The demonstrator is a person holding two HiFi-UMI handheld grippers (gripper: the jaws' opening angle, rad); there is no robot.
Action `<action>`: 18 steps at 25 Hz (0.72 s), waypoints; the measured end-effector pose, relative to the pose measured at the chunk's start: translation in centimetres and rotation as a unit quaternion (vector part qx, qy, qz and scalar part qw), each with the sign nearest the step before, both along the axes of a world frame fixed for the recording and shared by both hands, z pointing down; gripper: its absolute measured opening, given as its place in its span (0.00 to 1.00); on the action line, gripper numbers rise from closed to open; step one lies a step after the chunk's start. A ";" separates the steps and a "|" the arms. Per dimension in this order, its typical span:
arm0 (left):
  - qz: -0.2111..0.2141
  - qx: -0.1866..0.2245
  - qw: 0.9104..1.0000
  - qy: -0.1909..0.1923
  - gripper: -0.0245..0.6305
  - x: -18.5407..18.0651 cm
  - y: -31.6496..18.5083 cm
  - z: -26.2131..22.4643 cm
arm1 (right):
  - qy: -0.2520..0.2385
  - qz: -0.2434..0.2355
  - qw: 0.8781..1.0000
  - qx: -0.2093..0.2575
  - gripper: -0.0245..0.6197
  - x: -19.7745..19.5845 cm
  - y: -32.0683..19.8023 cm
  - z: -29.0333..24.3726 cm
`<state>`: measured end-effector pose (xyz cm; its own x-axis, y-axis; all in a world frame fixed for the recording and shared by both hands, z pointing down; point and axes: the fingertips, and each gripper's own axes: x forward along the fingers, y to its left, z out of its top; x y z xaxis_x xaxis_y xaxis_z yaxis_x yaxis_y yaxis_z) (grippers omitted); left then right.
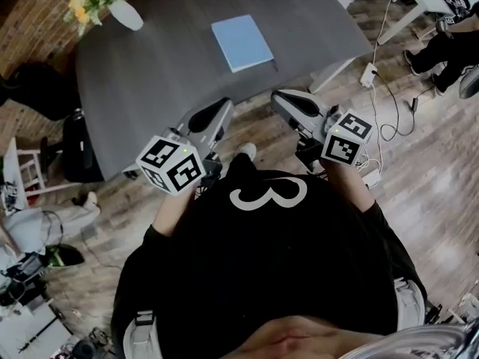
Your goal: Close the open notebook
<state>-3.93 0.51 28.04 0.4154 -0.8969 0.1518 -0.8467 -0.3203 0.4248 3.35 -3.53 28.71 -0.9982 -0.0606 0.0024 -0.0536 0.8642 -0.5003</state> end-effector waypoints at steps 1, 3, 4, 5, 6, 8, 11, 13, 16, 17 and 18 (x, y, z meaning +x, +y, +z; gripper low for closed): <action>0.001 0.002 1.000 -0.001 0.06 0.2 0.2 -0.2 | -0.004 -0.001 1.000 -0.003 0.04 0.1 0.2 -0.1; 0.001 0.004 1.000 -0.001 0.06 0.6 0.5 -0.2 | -0.004 0.001 1.000 -0.003 0.04 0.5 0.3 -0.1; 0.001 0.004 1.000 -0.001 0.06 0.8 0.6 -0.2 | -0.003 0.002 1.000 -0.002 0.04 0.7 0.3 0.0; 0.000 0.003 1.000 -0.002 0.06 0.9 0.7 -0.1 | -0.003 0.002 1.000 -0.002 0.04 0.8 0.3 -0.1; 0.000 0.003 1.000 -0.002 0.06 0.9 0.7 -0.1 | -0.003 0.002 1.000 -0.003 0.04 0.8 0.3 -0.1; -0.003 0.006 1.000 0.000 0.06 1.0 0.6 -0.1 | -0.001 0.001 1.000 -0.003 0.04 0.9 0.2 -0.2; -0.004 0.016 1.000 0.002 0.06 1.1 0.5 -0.4 | -0.002 -0.003 1.000 -0.001 0.04 0.9 0.3 -0.5; -0.003 0.019 1.000 -0.002 0.06 1.4 0.7 -0.7 | -0.003 -0.005 1.000 0.005 0.04 1.0 0.6 -0.8; -0.002 0.028 1.000 -0.008 0.06 1.9 0.9 -1.5 | -0.006 -0.003 1.000 0.017 0.04 1.7 0.9 -1.6; -0.003 0.034 0.999 -0.009 0.06 2.1 0.8 -1.7 | -0.007 -0.003 1.000 0.023 0.04 1.9 0.9 -1.9; -0.003 0.040 0.999 -0.010 0.06 2.2 0.8 -2.0 | -0.008 -0.002 1.000 0.028 0.04 2.1 0.9 -2.2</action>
